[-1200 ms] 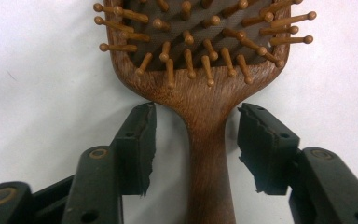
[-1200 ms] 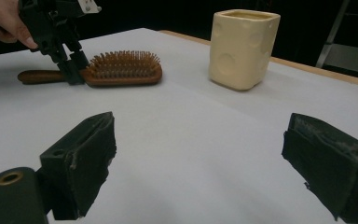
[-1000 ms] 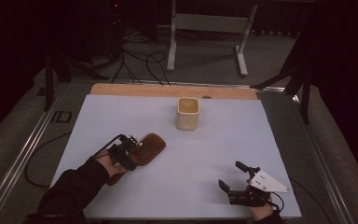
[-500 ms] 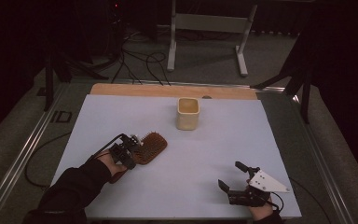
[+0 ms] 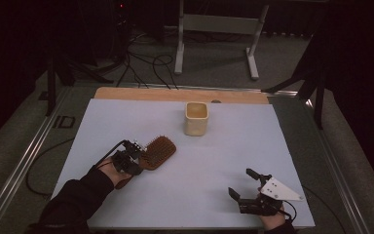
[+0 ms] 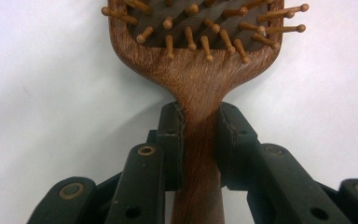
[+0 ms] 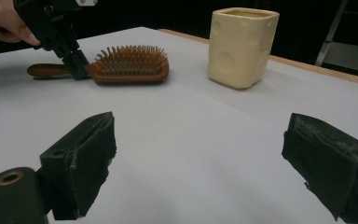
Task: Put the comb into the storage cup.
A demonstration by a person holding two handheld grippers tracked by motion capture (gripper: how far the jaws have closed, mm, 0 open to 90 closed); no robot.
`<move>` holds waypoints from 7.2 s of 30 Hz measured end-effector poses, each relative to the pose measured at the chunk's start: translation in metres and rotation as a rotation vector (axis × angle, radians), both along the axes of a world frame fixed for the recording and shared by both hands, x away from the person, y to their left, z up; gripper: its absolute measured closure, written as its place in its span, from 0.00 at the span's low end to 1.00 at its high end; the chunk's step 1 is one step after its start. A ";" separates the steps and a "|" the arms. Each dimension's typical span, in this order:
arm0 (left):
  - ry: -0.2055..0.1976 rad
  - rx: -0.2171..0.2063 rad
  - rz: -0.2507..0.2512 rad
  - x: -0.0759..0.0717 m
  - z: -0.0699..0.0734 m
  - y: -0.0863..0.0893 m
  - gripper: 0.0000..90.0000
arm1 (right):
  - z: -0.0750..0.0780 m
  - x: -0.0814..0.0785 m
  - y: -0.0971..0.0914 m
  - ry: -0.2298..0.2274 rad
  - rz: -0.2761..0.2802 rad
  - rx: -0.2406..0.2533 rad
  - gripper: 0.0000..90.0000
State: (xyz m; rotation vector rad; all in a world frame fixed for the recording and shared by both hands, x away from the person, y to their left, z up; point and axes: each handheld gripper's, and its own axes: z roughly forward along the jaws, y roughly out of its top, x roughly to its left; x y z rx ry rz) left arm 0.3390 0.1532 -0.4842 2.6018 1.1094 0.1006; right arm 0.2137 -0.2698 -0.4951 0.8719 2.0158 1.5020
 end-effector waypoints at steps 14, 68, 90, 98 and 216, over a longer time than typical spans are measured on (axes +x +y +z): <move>-0.127 -0.142 -0.036 -0.014 0.026 -0.004 0.82 | 0.000 0.000 0.000 -0.002 0.001 -0.003 0.10; -0.409 -0.404 -0.091 -0.054 0.016 -0.014 0.82 | 0.000 0.001 0.002 0.015 -0.018 -0.008 0.10; -0.442 -0.419 -0.049 -0.060 0.008 -0.003 0.82 | 0.014 0.000 0.010 0.053 -0.052 -0.024 0.10; -0.449 -0.418 -0.075 -0.063 0.010 -0.005 0.82 | 0.035 -0.003 0.021 0.082 -0.055 -0.027 0.10; -0.456 -0.550 -0.114 -0.062 0.012 -0.004 0.82 | 0.076 0.116 0.163 0.596 0.112 0.422 0.57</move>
